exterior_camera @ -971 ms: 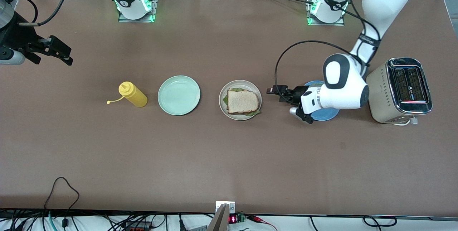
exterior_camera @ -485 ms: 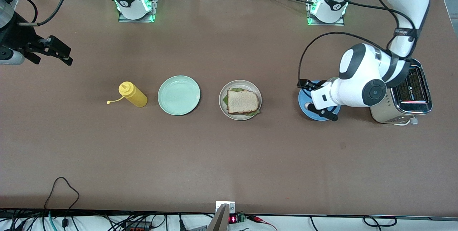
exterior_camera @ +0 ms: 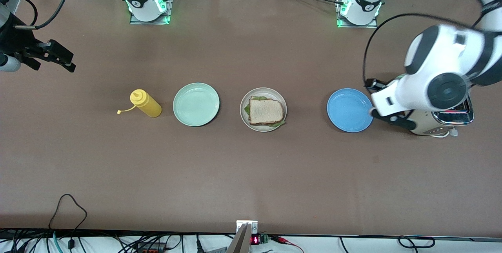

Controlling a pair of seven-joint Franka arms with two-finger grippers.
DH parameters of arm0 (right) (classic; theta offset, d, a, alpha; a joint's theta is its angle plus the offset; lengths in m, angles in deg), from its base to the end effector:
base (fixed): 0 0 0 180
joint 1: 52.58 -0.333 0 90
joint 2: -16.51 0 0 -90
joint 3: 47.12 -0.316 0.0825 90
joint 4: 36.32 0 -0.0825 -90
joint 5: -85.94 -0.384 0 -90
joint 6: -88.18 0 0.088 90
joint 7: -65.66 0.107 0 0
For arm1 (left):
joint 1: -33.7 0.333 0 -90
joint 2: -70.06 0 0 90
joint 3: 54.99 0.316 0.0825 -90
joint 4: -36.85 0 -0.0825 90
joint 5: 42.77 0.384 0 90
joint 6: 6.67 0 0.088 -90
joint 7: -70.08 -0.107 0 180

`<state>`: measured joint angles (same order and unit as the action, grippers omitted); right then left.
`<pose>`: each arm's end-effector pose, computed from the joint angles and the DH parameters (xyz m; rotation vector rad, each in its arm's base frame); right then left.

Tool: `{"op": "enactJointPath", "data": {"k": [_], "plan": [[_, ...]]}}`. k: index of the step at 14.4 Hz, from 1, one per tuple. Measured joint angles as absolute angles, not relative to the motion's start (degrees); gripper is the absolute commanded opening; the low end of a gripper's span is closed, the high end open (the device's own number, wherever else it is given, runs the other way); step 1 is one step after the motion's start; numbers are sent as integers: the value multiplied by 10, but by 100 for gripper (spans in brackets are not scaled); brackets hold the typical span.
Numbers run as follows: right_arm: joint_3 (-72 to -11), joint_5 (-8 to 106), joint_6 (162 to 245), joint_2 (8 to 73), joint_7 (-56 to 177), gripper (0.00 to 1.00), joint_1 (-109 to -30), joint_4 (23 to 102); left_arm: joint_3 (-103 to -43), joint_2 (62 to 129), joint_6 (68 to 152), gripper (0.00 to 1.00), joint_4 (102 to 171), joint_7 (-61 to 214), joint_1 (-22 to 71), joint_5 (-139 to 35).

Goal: Make sandwich in beige plate with both arms

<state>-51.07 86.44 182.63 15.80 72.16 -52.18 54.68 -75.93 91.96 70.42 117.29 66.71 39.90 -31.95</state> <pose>0.5575 0.0340 0.6302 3.1353 -0.0801 0.1147 0.6115 -0.1018 0.4717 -2.9472 0.4708 0.6186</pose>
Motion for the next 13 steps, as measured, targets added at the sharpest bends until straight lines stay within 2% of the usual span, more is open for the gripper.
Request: {"op": "enactJointPath", "data": {"k": [3, 6, 9, 13], "plan": [[-511, 864, 1826, 158, 722, 100, -522, 547, -753, 902, 680, 100, 1112, 667, 415, -318], [-511, 864, 1826, 158, 722, 100, -522, 547, -693, 860, 705, 100, 1107, 668, 397, -345], [-511, 864, 1826, 158, 722, 100, -522, 547, -576, 802, 751, 100, 1150, 667, 334, -400], [-511, 864, 1826, 158, 722, 100, -522, 547, -555, 731, 797, 100, 1246, 667, 324, -403]]}}
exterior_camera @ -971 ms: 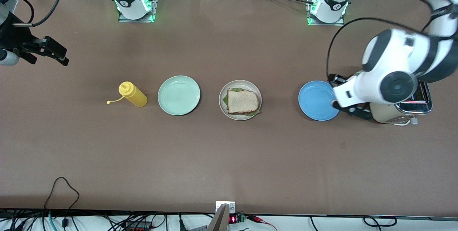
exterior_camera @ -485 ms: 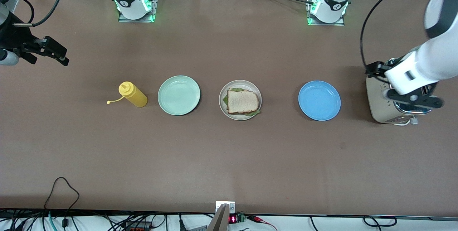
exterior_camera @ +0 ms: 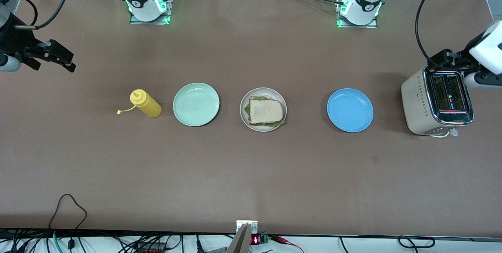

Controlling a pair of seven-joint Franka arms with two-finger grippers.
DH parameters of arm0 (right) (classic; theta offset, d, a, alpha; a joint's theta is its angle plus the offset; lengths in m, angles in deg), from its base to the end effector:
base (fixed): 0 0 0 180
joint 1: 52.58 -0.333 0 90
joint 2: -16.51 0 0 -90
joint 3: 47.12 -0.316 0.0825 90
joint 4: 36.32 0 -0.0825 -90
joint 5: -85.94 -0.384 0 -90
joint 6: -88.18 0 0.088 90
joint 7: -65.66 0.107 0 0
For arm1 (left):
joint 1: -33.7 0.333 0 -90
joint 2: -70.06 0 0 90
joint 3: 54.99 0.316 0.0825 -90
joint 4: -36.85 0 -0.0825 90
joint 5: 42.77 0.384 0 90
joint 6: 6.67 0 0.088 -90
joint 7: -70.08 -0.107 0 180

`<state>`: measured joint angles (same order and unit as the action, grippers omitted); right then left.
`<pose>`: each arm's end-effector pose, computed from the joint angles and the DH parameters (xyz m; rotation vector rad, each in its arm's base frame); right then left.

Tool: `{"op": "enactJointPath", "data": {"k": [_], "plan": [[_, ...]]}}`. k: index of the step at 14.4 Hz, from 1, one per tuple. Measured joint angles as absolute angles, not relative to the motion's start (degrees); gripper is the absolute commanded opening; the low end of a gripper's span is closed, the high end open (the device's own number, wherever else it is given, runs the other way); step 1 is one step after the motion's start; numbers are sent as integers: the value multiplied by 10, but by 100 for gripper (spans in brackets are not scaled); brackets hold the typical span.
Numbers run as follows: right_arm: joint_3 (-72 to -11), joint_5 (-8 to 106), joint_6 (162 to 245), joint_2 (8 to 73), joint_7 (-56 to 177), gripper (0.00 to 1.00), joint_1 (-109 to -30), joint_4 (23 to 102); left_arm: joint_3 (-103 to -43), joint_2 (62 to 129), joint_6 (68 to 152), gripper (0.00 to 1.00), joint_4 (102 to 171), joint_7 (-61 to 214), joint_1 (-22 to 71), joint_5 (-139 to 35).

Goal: Make sandwich in beige plate with both arms

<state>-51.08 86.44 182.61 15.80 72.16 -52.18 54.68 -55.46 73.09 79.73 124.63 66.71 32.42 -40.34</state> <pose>0.5575 0.0341 0.6302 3.1353 -0.0799 0.1142 0.5636 -0.0123 0.6079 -3.0954 0.1368 0.1202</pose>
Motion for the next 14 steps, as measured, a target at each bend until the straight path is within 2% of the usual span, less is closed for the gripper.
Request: {"op": "enactJointPath", "data": {"k": [4, 14], "plan": [[-511, 864, 1826, 158, 722, 100, -522, 547, -554, 703, 807, 100, 1289, 664, 319, -403], [-511, 864, 1826, 158, 722, 100, -522, 547, -555, 703, 809, 100, 1292, 665, 314, -403]]}}
